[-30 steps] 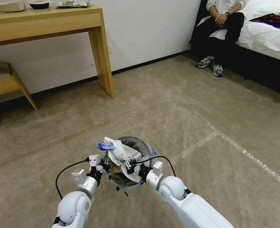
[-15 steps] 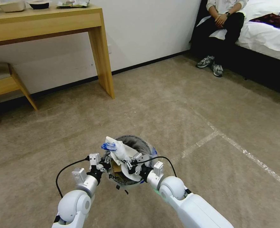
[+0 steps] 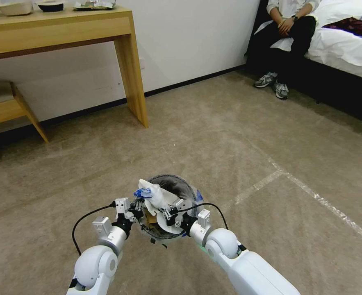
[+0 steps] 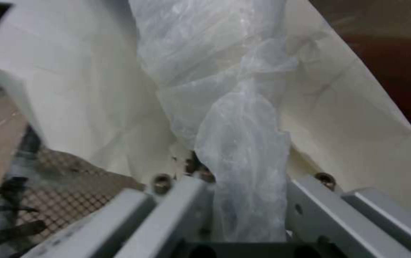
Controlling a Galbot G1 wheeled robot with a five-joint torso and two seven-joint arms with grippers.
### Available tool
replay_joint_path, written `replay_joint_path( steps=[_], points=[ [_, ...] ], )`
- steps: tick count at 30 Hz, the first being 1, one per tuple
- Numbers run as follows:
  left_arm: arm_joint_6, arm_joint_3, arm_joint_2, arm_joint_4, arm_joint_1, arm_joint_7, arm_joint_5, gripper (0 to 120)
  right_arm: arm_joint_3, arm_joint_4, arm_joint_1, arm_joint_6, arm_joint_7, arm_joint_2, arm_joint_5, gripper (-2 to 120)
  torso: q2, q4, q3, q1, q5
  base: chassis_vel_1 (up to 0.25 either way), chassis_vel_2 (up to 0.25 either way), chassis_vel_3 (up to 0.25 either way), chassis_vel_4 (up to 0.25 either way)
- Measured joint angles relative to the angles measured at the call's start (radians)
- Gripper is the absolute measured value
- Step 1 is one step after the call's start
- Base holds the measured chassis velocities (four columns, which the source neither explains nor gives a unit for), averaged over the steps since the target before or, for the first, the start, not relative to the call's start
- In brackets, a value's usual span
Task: Pick up the trash bin and place the garbage on the floor into it.
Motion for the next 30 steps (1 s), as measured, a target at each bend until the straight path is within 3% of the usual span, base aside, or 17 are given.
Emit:
replay_joint_path(
  steps=[7,8,10,15,19,21,26,30],
  points=[
    [0.000,0.001,-0.001,0.009,-0.001,0.000,0.002,1,0.002,0.019,-0.003,0.009,-0.009,-0.004,0.003,30,0.000,0.0000,0.000,0.000,0.0000,0.000,0.000,0.000,0.000],
    [0.000,0.001,-0.001,0.011,-0.002,0.000,0.002,1,0.004,0.025,-0.003,0.005,-0.012,-0.006,0.006,39,0.000,0.0000,0.000,0.000,0.0000,0.000,0.000,0.000,0.000],
    [0.000,0.001,-0.001,0.013,-0.003,0.000,0.003,1,0.008,0.029,-0.003,0.002,-0.015,-0.007,0.007,42,0.000,0.0000,0.000,0.000,0.0000,0.000,0.000,0.000,0.000],
    [-0.001,0.001,-0.002,0.017,-0.002,0.000,0.006,1,0.016,0.054,-0.006,-0.006,-0.016,-0.023,0.011,67,0.000,0.0000,0.000,0.000,0.0000,0.000,0.000,0.000,0.000],
    [-0.001,0.001,-0.004,0.018,-0.002,0.000,0.007,1,0.018,0.062,-0.009,-0.007,-0.016,-0.027,0.011,76,0.000,0.0000,0.000,0.000,0.0001,0.000,0.000,0.000,0.000],
    [-0.001,0.001,-0.005,0.019,-0.002,0.000,0.008,1,0.020,0.074,-0.014,-0.007,-0.017,-0.034,0.012,88,0.000,0.0000,0.000,0.000,0.0000,0.000,0.000,0.000,0.000],
    [-0.002,-0.001,-0.004,0.021,-0.003,0.000,0.008,1,0.024,0.087,-0.016,-0.008,-0.018,-0.038,0.013,99,0.000,0.0000,0.000,0.000,0.0000,0.000,0.000,0.000,0.000],
    [-0.002,-0.002,-0.006,0.022,-0.003,0.000,0.008,1,0.025,0.090,-0.017,-0.008,-0.018,-0.039,0.013,100,0.000,0.0000,0.000,0.000,0.0000,0.000,0.000,0.000,0.000]
  ],
)
